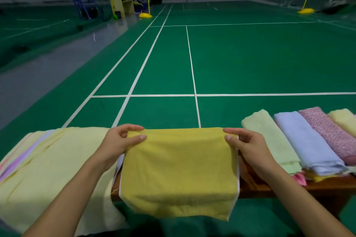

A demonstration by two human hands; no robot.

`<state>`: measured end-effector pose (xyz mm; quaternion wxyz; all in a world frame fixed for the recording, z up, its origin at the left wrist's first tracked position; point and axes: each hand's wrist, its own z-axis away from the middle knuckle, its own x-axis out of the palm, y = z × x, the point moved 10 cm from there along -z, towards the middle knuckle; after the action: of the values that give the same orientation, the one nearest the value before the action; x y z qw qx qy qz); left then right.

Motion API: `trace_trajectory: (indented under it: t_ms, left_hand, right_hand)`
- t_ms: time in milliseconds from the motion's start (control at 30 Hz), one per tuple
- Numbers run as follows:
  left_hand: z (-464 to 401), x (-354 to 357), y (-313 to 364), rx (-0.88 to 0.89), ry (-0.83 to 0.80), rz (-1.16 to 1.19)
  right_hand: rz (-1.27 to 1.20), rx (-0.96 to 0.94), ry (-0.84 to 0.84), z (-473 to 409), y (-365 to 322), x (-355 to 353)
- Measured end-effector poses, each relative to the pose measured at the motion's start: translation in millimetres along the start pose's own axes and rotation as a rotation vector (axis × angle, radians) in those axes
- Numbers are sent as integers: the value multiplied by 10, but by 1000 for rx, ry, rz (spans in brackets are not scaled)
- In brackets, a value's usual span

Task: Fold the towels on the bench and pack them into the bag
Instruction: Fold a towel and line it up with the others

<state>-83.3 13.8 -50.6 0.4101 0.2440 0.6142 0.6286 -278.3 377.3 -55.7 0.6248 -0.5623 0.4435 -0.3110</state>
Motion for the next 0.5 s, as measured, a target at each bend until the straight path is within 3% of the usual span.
trace_trajectory:
  t_ms: [267, 500]
  left_hand:
    - [105, -24, 639, 180, -64, 156]
    - [188, -154, 1265, 464, 214, -242]
  right_hand:
    - [119, -232, 135, -35, -619, -309]
    - [348, -424, 270, -65, -1250, -459]
